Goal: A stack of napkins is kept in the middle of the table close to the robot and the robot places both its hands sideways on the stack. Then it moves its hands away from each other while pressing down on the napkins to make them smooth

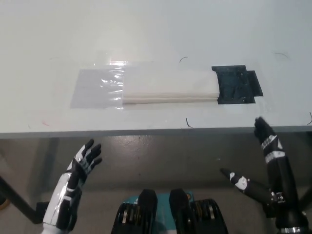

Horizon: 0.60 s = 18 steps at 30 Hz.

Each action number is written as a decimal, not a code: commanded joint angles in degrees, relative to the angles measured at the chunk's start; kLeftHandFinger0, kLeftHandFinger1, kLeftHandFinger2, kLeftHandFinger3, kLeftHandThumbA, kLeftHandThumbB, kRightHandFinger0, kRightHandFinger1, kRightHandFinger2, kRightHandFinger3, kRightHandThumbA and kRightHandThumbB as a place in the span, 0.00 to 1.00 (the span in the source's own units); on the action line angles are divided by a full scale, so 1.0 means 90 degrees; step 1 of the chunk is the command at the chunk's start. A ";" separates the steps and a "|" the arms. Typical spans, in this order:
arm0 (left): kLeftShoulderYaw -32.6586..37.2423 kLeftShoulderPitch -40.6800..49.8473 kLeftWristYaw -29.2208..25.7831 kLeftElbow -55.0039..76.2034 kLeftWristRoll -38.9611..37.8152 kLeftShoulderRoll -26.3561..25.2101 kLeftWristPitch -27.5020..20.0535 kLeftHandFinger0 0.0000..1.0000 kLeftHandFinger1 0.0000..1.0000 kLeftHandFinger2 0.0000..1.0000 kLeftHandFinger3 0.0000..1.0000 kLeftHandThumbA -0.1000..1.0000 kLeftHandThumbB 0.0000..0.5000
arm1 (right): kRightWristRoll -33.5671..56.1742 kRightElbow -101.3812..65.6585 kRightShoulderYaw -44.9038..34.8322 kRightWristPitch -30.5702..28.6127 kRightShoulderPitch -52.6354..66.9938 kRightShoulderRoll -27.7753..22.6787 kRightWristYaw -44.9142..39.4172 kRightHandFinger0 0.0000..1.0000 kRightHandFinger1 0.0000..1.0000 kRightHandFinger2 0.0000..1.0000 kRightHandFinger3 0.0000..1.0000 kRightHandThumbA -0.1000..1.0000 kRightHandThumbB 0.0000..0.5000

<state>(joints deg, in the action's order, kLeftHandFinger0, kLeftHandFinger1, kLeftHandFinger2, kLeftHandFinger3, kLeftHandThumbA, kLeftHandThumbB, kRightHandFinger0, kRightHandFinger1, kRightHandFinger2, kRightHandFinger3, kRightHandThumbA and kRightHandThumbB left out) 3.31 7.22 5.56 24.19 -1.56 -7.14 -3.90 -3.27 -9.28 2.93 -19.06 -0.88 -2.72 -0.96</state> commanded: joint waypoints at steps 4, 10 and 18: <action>-0.0024 -0.1564 0.0207 0.0754 -0.0439 -0.0083 -0.0233 1.00 1.00 1.00 1.00 1.00 0.70 | 0.0447 -0.1141 0.0126 0.1205 -0.1446 0.0006 -0.0285 1.00 1.00 1.00 1.00 1.00 0.63; -0.0171 -0.3075 -0.0030 0.0266 -0.0583 0.0198 0.0472 1.00 1.00 1.00 1.00 1.00 0.79 | 0.0692 -0.0830 0.0021 0.1836 -0.2824 0.0315 -0.0113 1.00 1.00 1.00 1.00 1.00 0.60; -0.0388 -0.4567 -0.0316 -0.1450 -0.0411 0.0661 0.0245 1.00 1.00 1.00 1.00 1.00 0.72 | 0.0969 0.0670 -0.0217 0.1491 -0.4126 0.0764 0.0004 1.00 1.00 1.00 1.00 1.00 0.47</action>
<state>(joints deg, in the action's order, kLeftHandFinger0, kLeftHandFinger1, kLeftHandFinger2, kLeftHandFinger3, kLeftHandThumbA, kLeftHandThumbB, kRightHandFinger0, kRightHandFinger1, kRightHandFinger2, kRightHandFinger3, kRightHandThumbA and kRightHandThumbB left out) 0.98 -28.87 5.13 15.51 -5.29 -2.69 -1.39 2.28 -7.20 2.29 -5.55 -32.81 2.47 -1.79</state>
